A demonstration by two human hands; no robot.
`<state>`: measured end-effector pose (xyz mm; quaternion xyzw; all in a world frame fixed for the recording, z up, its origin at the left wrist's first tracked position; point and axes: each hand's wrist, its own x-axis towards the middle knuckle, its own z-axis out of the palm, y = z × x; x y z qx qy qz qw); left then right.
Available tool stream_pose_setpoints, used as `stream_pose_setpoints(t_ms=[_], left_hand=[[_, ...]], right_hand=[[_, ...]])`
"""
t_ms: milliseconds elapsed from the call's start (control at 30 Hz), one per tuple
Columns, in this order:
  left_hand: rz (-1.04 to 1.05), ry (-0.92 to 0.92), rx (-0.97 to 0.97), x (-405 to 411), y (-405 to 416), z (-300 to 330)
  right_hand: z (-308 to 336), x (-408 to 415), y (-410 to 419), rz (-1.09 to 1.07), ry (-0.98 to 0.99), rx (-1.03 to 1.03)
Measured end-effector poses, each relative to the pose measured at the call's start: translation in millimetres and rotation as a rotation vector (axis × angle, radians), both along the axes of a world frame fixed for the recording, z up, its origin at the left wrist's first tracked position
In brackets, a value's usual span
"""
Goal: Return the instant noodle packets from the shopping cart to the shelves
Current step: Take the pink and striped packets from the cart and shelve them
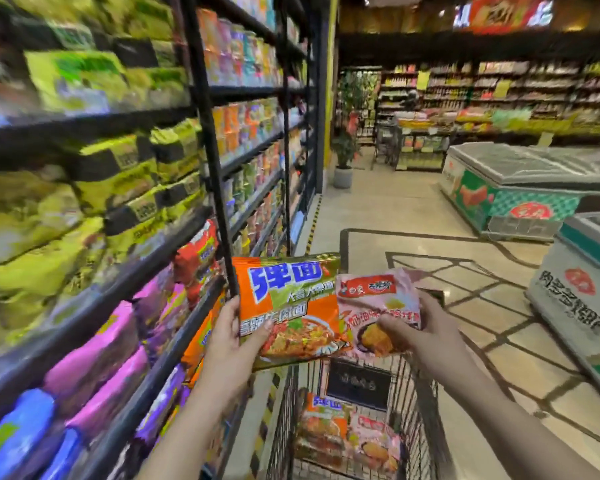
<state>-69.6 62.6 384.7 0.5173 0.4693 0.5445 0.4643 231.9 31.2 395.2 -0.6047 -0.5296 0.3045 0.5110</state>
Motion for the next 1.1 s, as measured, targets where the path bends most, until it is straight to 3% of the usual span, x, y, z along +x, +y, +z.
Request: stream_pose_setpoints(t_ms=[133,633,1100], left_hand=[[0.205,-0.024,0.053,-42.4,-67.0,29.0],[0.648,0.012,0.064,-178.1,-321.6,94.1],[1.035,0.086,0.123,-250.9,-688.6,114.4]], right_hand=[[34.0,-42.7,-13.6,0.212,0.043,0.026],[81.1,-227.7,-103.0,0.735,0.022,0.187],[109.7,-393.8,-391.2,1.209,0.159,0.183]])
